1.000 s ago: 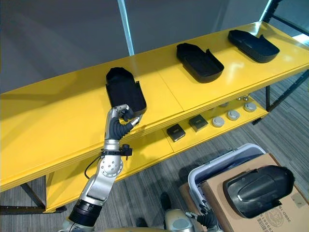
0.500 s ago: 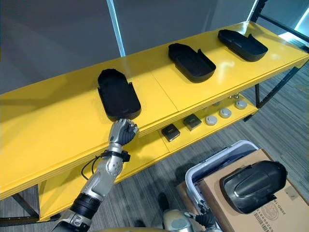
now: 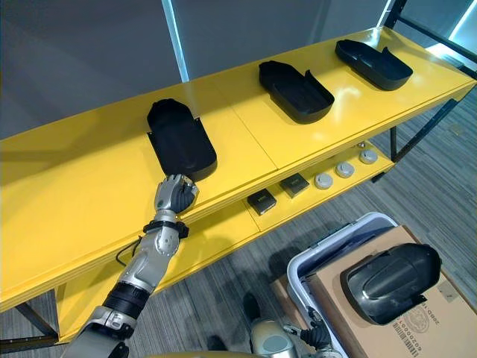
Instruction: Walk over and take plastic housings, then place them on the shelf
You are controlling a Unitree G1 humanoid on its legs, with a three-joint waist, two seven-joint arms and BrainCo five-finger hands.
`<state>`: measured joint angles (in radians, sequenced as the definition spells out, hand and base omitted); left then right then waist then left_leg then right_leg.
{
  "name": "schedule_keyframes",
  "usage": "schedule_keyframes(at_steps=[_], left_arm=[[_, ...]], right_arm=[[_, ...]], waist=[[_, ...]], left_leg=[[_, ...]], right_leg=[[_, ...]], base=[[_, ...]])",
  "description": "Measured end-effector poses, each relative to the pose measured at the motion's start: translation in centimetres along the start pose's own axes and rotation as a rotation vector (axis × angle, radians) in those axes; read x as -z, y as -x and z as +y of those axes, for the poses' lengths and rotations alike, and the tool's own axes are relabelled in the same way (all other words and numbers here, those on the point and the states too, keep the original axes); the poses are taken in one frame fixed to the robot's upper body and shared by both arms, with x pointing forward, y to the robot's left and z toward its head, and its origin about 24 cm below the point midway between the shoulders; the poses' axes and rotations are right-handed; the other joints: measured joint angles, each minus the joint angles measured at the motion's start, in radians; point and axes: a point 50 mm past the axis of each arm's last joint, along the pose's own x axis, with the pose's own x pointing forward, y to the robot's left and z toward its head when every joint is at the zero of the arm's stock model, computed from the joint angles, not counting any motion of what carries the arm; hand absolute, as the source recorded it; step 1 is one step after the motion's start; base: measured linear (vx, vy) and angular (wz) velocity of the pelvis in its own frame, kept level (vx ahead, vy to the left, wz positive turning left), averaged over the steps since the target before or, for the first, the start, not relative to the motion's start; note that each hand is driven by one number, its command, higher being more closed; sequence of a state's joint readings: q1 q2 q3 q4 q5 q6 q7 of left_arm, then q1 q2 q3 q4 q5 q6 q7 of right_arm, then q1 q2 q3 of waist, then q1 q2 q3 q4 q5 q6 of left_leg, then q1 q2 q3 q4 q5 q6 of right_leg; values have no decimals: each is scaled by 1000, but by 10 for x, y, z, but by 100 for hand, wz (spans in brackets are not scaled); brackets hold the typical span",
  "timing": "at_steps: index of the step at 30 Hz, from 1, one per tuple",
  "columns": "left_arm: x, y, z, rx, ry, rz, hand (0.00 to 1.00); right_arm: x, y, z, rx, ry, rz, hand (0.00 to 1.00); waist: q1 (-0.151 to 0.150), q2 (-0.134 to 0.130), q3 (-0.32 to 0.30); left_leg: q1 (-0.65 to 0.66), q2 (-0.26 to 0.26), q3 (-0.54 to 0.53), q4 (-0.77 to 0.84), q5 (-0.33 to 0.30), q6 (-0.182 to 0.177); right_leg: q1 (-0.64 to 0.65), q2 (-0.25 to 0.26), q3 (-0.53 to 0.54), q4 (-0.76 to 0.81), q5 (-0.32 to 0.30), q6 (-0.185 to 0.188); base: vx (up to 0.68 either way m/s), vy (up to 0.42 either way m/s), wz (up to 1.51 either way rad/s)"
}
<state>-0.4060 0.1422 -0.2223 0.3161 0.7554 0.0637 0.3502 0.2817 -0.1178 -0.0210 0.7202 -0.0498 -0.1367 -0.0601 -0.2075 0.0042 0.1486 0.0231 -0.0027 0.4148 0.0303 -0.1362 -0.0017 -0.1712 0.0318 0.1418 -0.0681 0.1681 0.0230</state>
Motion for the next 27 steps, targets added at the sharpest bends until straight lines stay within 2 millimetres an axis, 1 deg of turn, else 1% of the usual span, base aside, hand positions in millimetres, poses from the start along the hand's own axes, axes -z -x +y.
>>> schedule_keyframes(at_steps=[3,4,5,8,12,15,17,22,23,24,26,27], left_arm=[[-8,-9,5,-20,11,-24,100],[-8,-11,5,-19,11,-23,100],[-8,-12,5,-19,16,-17,100],[-8,-17,6,-19,9,-9,100],[-7,-31,22,-81,11,19,100],[-3,-34,25,-89,18,43,100],[-8,-39,28,-99,26,32,100],[-14,-43,31,-111,32,19,100],[-22,-43,29,-111,47,-6,100],[-27,-42,30,-118,55,-22,100],[-49,-38,36,-164,93,-109,100],[-65,-31,41,-197,140,-173,100]], right_arm=[[-2,0,1,-1,-3,-7,0],[-2,0,1,-1,-4,-9,0],[-2,0,1,-1,-4,-10,0],[-3,0,1,0,-6,-12,0],[-9,-1,3,-2,-15,-39,0],[-11,-1,4,-2,-17,-44,0],[-11,-1,4,1,-28,-49,0],[-13,-2,5,1,-31,-57,0],[-14,-2,5,2,-32,-60,0],[-14,-2,4,3,-33,-60,0],[-14,-2,4,5,-39,-59,0],[-14,-3,4,7,-39,-59,0]], waist=[[-1,-4,9],[-2,-5,10],[-4,-5,10],[-8,-6,14],[-18,-16,49],[-23,-16,52],[-22,-16,58],[-24,-12,75],[-23,-12,83],[-22,-11,86],[-21,-9,89],[-20,-6,90]], left_leg=[[-9,0,0,8,0,0],[-9,0,1,8,0,0],[-9,0,1,9,0,0],[-10,0,2,13,2,4],[-12,-1,5,22,-2,12],[-21,-1,8,26,-6,11],[-34,2,7,42,-11,11],[-46,9,3,70,-25,16],[-48,11,1,77,-29,14],[-48,11,-1,77,-30,12],[-51,13,-5,77,-33,14],[-51,14,-9,77,-34,14]], right_leg=[[-9,0,0,1,1,-1],[-9,0,0,1,1,-1],[-9,0,0,1,7,-9],[-8,-1,2,2,8,-10],[-10,-2,5,9,8,-10],[-20,-1,9,11,8,-10],[-28,-1,9,13,9,-10],[-28,0,9,16,10,-12],[-27,0,8,20,10,-12],[-27,0,6,21,10,-12],[-27,0,1,23,10,-12],[-27,0,-1,25,9,-12]], base=[[0,0,0],[0,0,0],[0,0,0],[0,0,0],[0,0,0],[0,2,-3],[0,0,0],[0,0,0],[-20,-12,4],[-17,-12,7],[-12,-15,7],[-3,-14,5]])
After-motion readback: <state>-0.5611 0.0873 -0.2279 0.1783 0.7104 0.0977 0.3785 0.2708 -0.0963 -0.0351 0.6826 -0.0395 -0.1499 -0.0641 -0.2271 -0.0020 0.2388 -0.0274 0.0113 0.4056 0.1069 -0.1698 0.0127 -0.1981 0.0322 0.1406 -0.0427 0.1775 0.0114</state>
